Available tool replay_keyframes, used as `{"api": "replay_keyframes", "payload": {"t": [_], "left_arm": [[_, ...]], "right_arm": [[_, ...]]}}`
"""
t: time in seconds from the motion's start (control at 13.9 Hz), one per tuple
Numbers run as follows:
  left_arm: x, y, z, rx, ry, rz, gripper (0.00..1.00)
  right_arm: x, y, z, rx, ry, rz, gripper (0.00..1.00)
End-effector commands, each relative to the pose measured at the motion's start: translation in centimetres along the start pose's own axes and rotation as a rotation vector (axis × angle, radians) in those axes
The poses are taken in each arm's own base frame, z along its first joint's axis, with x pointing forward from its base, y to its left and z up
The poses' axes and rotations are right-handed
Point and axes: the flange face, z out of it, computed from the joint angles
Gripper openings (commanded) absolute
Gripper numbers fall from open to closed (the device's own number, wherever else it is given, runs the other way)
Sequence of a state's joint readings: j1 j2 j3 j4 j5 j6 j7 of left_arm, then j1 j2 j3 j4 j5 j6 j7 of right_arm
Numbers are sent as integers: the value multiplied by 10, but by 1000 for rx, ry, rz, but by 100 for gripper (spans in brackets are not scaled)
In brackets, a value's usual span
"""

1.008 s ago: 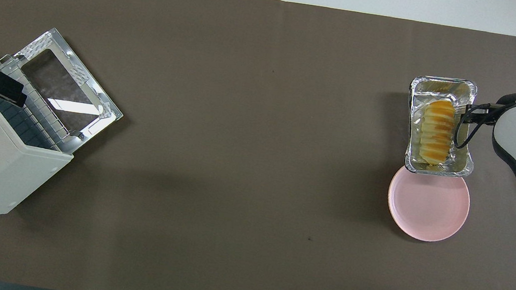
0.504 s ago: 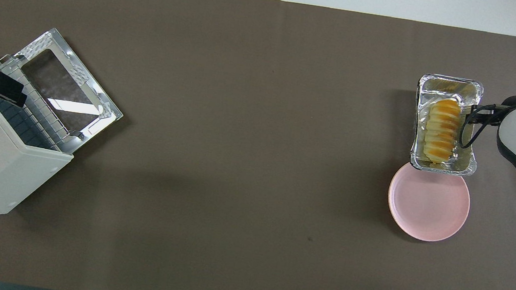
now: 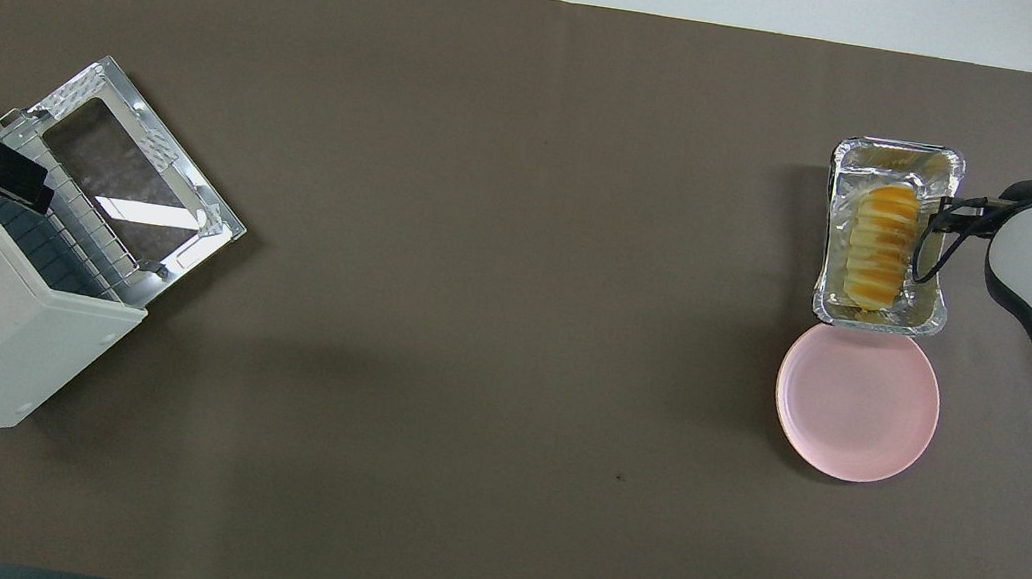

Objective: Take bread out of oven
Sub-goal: 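Slide the foil tray beside the pink plate with the right gripper, then grasp the bread slices in the tray with the right gripper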

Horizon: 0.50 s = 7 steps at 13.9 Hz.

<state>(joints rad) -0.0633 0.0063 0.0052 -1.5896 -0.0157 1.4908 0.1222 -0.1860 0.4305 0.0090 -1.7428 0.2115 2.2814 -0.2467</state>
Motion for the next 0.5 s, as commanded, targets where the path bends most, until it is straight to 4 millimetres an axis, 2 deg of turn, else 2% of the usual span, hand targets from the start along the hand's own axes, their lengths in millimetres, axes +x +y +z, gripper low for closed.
{"api": "replay_keyframes", "payload": {"t": [0.0, 0.07, 0.14, 0.22, 0.36, 0.43], "left_arm": [[-7, -1, -1, 8, 12, 11, 100], [-7, -1, -2, 8, 14, 11, 100], [-7, -1, -2, 8, 14, 11, 100], [-7, -1, -1, 8, 12, 11, 100], [-7, -1, -1, 8, 12, 11, 100], [-7, -1, -1, 8, 12, 11, 100]], "right_arm": [[3, -1, 1, 22, 6, -22, 0], [4, -1, -1, 21, 6, -24, 47], [5, -3, -4, 18, 1, -30, 74], [7, -3, -7, 14, 1, -35, 87], [14, -6, -20, 23, -19, -41, 95], [18, -8, -24, 22, -23, -48, 95]]}}
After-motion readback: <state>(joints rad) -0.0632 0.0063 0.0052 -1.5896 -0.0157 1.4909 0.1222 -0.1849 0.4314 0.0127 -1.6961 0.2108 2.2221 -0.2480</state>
